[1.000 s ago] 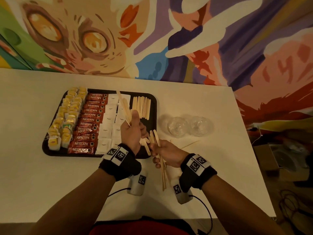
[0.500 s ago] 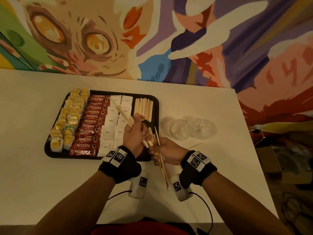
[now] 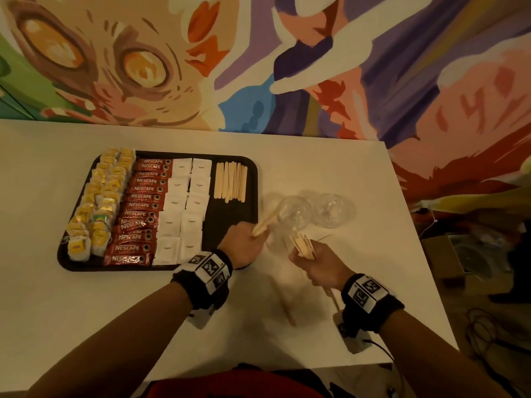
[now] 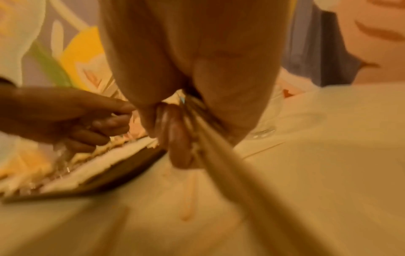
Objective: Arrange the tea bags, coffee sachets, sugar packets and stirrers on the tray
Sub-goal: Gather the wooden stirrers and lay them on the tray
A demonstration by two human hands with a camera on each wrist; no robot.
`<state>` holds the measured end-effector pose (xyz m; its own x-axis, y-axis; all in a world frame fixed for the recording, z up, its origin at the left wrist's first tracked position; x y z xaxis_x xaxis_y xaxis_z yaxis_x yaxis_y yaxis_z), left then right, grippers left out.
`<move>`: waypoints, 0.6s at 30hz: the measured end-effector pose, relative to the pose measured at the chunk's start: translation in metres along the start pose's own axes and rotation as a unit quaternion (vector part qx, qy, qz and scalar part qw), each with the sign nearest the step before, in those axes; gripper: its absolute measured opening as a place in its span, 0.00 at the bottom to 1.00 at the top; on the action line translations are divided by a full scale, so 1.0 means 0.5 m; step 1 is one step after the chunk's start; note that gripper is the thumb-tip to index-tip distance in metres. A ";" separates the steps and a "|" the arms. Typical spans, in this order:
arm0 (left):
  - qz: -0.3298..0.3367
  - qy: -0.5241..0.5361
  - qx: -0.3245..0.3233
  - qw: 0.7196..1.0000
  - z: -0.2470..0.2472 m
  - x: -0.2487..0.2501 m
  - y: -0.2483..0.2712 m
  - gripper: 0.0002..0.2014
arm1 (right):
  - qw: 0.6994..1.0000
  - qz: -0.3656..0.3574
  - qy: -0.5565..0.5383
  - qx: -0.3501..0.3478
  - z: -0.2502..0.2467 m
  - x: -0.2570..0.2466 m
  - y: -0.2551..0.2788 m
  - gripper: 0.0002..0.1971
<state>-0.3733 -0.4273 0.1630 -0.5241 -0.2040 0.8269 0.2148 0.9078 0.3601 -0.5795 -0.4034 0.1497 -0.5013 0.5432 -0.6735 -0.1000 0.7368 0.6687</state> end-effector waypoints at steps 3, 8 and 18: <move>0.030 -0.157 -0.057 0.986 0.026 -0.009 -0.016 0.14 | 0.977 -0.042 0.181 0.102 -0.045 0.026 -0.012 0.05; 0.111 -0.418 -0.102 0.896 0.035 0.013 -0.054 0.13 | 0.893 0.004 0.435 0.119 -0.078 0.041 -0.030 0.23; 0.105 -0.511 -0.136 0.842 0.063 0.035 -0.079 0.09 | 0.907 0.042 0.408 0.092 -0.103 0.101 -0.029 0.18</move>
<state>-0.4166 -0.4551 0.1496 -0.8565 0.4992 0.1312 0.4999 0.7386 0.4524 -0.6477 -0.4075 0.1223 -0.9775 0.1774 -0.1142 0.0762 0.8017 0.5929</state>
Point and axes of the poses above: each hand's wrist, its own y-axis away from the middle knuckle, its own z-axis out of the palm, x = y × z, the point moved 1 cm from there along -y, towards the middle knuckle, and after that the axes turned 8 degrees about z, right-handed, at the moved point
